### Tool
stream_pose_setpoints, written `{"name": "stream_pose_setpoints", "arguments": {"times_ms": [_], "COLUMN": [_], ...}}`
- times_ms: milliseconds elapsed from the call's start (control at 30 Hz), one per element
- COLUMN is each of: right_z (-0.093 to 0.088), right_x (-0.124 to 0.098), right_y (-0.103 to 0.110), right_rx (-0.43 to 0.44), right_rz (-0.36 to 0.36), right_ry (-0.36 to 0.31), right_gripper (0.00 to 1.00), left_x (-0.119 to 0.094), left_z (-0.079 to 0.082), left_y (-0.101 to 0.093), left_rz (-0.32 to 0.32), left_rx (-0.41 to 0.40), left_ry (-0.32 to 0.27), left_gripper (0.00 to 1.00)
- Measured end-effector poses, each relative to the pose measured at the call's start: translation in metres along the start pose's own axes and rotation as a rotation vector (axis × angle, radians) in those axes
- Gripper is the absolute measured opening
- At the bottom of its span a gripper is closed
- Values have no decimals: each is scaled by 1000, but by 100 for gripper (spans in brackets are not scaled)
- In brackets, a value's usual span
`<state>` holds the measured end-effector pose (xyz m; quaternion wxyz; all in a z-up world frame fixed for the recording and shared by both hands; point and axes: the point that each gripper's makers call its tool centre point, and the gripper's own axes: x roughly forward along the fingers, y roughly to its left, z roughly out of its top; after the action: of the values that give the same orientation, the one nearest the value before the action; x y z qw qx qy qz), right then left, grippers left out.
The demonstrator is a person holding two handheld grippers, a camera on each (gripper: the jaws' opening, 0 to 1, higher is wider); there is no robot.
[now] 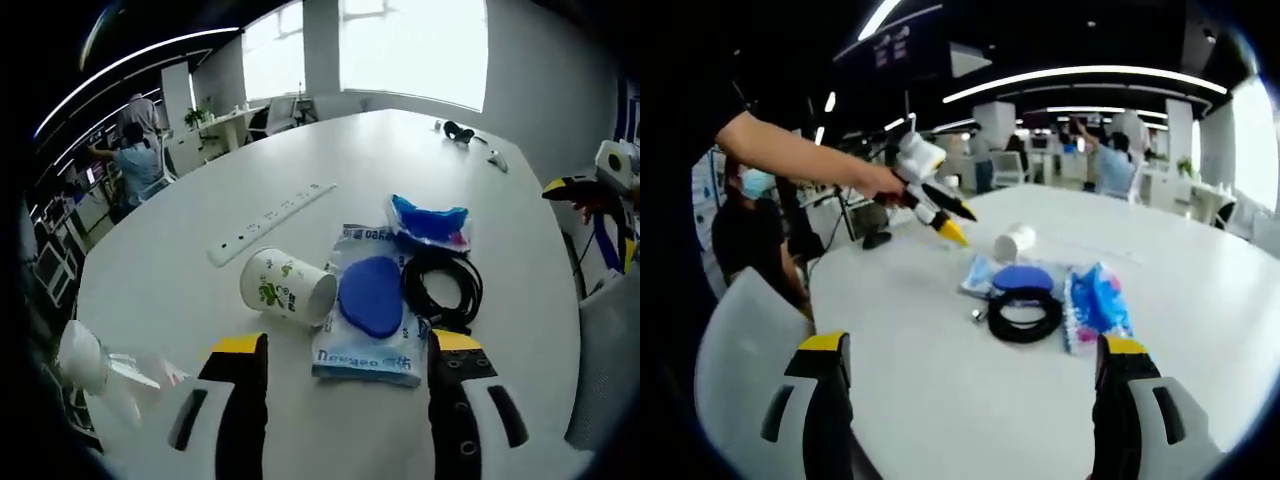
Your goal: Arrange the tabletop items into an orderly group along one side of the table until the central work area is clear of visible clutter.
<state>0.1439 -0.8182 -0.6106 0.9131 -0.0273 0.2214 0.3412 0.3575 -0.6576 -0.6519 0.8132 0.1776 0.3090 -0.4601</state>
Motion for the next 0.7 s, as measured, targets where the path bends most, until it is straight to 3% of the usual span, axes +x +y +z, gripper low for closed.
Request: {"name": "stream_pose_setpoints", "arguments": {"times_ms": [700], "right_z": [-9], "right_x": [-15], "right_y": [-15], "right_rx": [48], "right_rz": [-34], "right_ry": [-5], "right_gripper": [100], "left_x": [40], "left_z": [-8], "left_y": [-9], "left_rz": [-18], "left_rx": [-19], "left_ry": [49], "left_gripper": [60]}}
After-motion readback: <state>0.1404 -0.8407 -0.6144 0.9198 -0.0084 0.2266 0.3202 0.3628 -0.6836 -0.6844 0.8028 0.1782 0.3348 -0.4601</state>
